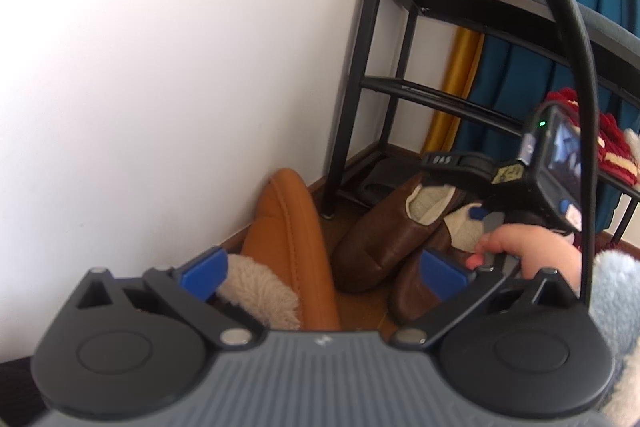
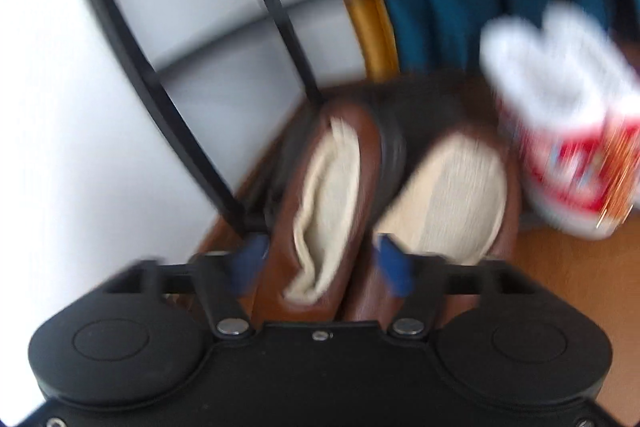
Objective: Organize scattered shoes
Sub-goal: 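Pull both brown slippers out of the rack onto the floor with the right tool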
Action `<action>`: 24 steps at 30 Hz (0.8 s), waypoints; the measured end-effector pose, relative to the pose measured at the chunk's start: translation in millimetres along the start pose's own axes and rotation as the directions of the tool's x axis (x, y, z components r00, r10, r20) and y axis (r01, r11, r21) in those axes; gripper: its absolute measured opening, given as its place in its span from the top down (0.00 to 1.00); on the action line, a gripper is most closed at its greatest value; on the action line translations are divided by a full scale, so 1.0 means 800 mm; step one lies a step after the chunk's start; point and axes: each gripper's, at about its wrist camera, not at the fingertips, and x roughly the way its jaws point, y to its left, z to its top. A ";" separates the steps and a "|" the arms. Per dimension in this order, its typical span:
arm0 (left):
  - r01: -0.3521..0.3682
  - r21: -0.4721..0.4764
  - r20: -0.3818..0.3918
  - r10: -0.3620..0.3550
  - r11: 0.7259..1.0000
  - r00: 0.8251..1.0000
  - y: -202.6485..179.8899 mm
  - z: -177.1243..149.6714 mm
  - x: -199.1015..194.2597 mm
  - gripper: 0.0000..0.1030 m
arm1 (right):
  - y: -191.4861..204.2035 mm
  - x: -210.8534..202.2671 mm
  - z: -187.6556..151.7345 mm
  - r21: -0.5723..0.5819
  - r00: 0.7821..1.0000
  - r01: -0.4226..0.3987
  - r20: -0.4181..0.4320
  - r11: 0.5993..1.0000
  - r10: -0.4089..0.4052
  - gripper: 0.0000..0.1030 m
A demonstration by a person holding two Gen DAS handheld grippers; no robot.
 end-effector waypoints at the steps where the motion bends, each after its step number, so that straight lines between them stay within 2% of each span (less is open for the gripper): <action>1: 0.000 -0.001 0.000 0.000 1.000 1.000 0.000 0.000 0.000 0.00 | 0.001 0.003 0.002 -0.030 0.998 0.056 0.013 0.998 -0.056 0.17; 3: -0.001 0.002 0.003 0.001 1.000 1.000 0.000 0.000 -0.001 0.00 | -0.006 0.027 0.003 -0.012 0.994 0.106 -0.039 0.994 -0.106 0.17; 8: -0.009 0.011 0.021 0.009 1.000 1.000 -0.001 0.001 -0.003 0.00 | -0.016 0.079 -0.011 -0.007 0.976 0.138 -0.168 0.990 -0.138 0.18; 10: -0.012 0.010 0.021 0.011 1.000 1.000 0.000 0.002 -0.002 0.00 | -0.022 0.089 -0.021 0.020 0.975 0.124 -0.188 0.992 -0.118 0.27; 11: -0.013 0.010 0.020 0.012 1.000 1.000 0.000 0.002 -0.002 0.00 | -0.026 0.094 -0.026 0.033 0.974 0.117 -0.197 0.993 -0.108 0.45; 12: -0.013 0.009 0.020 0.013 1.000 1.000 0.001 0.003 -0.002 0.00 | -0.028 0.099 -0.031 0.046 0.973 0.110 -0.207 0.993 -0.099 0.52; 14: -0.011 0.001 0.019 0.011 1.000 1.000 0.002 0.004 -0.003 0.00 | -0.027 0.093 -0.029 0.045 0.971 0.100 -0.221 0.994 -0.088 0.59; 16: -0.007 -0.004 0.022 0.007 1.000 1.000 0.003 0.005 -0.004 0.00 | -0.030 0.096 -0.030 0.054 0.969 0.084 -0.238 0.995 -0.069 0.61; 20: 0.000 -0.001 0.040 0.000 1.000 0.999 0.002 0.006 -0.010 0.00 | -0.050 0.088 -0.038 0.047 0.947 0.041 -0.320 0.998 -0.024 0.62; 23: 0.009 0.001 0.047 -0.009 1.000 0.999 0.002 0.005 -0.014 0.00 | -0.075 0.070 -0.057 0.053 0.899 0.049 -0.437 0.997 -0.021 0.64; 24: 0.011 0.002 0.049 -0.011 1.000 0.999 0.001 0.005 -0.015 0.00 | -0.088 0.066 -0.065 0.068 0.878 0.062 -0.478 0.996 -0.023 0.68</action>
